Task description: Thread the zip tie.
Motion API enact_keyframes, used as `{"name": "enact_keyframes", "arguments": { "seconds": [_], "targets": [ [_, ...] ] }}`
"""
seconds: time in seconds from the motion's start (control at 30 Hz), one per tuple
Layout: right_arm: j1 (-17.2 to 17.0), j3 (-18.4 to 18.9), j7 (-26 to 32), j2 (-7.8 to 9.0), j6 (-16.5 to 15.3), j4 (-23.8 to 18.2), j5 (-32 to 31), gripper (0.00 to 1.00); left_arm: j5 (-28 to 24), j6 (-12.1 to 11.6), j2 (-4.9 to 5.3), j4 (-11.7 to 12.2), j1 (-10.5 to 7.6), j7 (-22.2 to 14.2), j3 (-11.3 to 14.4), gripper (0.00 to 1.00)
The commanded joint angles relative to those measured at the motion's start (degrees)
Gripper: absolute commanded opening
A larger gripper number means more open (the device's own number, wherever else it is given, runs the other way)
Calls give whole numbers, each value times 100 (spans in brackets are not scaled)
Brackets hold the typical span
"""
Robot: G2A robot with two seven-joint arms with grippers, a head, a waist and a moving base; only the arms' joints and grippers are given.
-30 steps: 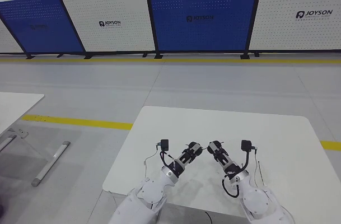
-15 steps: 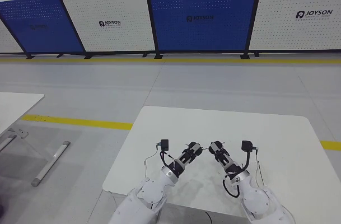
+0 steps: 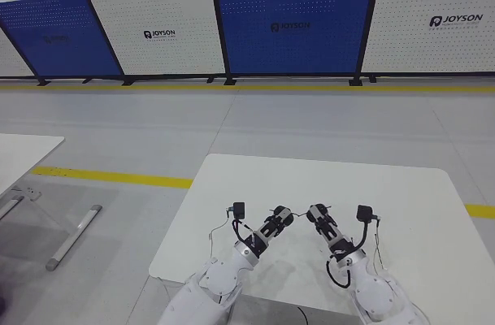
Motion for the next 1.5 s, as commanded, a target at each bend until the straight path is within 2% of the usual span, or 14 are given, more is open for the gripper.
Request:
{"name": "enact_keyframes", "arguments": {
  "seconds": [0.0,0.37,0.6,0.73,0.8,1.0,1.27,1.47],
  "targets": [
    [30,-30,20,-4,0,39,-22,0,0,0,0,0,0,0,0,0],
    [119,-91,65,-12,0,154,90,0,0,0,0,0,0,0,0,0],
    [95,-67,155,8,0,87,165,0,0,0,0,0,0,0,0,0],
    [87,-54,182,17,0,102,204,10,0,0,0,0,0,0,0,0],
    [87,-51,184,19,0,113,218,12,0,0,0,0,0,0,0,0],
    [93,-46,194,21,0,137,245,7,0,0,0,0,0,0,0,0],
    [99,-47,255,27,0,155,209,26,0,0,0,0,0,0,0,0],
    [72,-65,260,36,0,122,116,27,0,0,0,0,0,0,0,0]
  ]
}}
